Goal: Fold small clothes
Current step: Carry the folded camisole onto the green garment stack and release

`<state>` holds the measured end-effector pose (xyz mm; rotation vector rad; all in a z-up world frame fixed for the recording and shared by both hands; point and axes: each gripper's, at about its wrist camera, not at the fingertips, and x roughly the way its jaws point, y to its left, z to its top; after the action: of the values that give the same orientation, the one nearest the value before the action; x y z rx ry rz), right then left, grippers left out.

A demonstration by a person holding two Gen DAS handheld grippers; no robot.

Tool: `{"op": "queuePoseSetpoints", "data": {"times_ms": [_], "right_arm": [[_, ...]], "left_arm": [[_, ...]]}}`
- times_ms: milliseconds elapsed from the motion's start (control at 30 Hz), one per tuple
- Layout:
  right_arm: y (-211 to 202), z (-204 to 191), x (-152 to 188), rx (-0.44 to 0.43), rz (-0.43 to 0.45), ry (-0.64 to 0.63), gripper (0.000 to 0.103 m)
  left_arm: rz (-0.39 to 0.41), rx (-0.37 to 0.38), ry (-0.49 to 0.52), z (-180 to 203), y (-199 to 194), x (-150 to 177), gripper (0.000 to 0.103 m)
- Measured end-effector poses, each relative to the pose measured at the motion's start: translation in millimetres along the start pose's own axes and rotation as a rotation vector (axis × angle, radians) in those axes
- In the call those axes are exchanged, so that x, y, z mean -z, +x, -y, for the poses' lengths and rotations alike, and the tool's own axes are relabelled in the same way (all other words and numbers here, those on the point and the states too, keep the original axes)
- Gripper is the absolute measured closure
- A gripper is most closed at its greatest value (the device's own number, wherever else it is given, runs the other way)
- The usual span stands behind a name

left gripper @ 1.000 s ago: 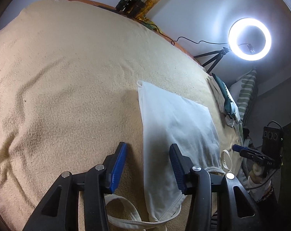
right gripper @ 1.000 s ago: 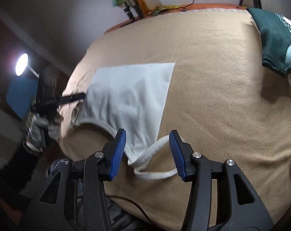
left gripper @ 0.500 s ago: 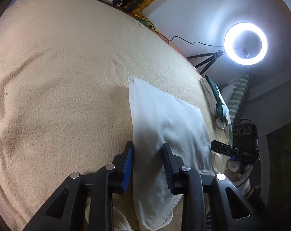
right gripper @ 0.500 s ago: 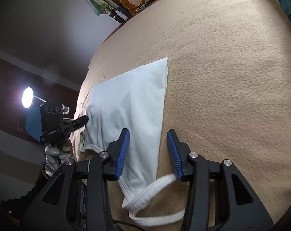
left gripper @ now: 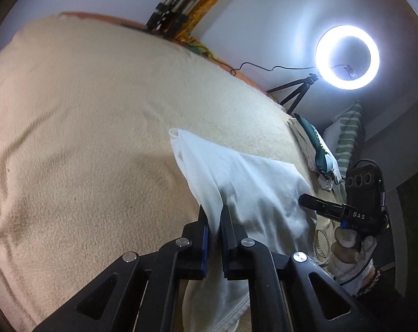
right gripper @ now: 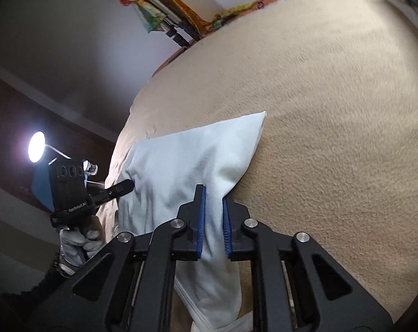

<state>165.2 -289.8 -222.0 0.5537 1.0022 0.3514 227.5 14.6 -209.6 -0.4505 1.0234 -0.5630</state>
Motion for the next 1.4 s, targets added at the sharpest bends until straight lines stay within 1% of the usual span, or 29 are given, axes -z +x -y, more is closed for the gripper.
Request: {"op": "queuePoseSetpoints", "data": {"times_ms": [100,267,367,533,767,933,1100,1233,1300,1400], "right_arm": [[-9,-14,-3,0.043,0.010,-0.062,0.091],[-28,-27,-17,0.099,0.042,-0.126,0.092],[-47,-26,-25,0.125,0.071,-0.137,0.092],[-89,-16,-34,0.187,0.118,-0.151,0.092],[-147,30,-44,0.276,0.182,-0.130,0.092],[-191,64,-57,0.366,0.220,-0.120,0.092],[-238,100,-78,0.453,0.260,-0.104,0.092],[-265,128,-98,0.521,0.286,-0.097,0.092],[-273,143,-110,0.551,0.295,-0.090,0.092],[-280,164,-124,0.582,0.308,-0.083,0.092]], "left_arm": [[0.019,-0.014,0.051,17,-5,-5,0.099],[0.039,-0.005,0.103,44,-6,-20,0.100],[0.035,0.005,0.131,61,0,-29,0.100],[0.014,0.021,0.199,99,23,-43,0.100],[-0.030,0.088,0.290,175,78,-63,0.100],[-0.041,0.133,0.348,234,123,-75,0.100],[-0.038,0.172,0.370,283,171,-87,0.100],[-0.032,0.202,0.371,318,211,-99,0.100],[-0.030,0.212,0.355,325,226,-104,0.100],[-0.023,0.206,0.342,337,250,-113,0.100]]}}
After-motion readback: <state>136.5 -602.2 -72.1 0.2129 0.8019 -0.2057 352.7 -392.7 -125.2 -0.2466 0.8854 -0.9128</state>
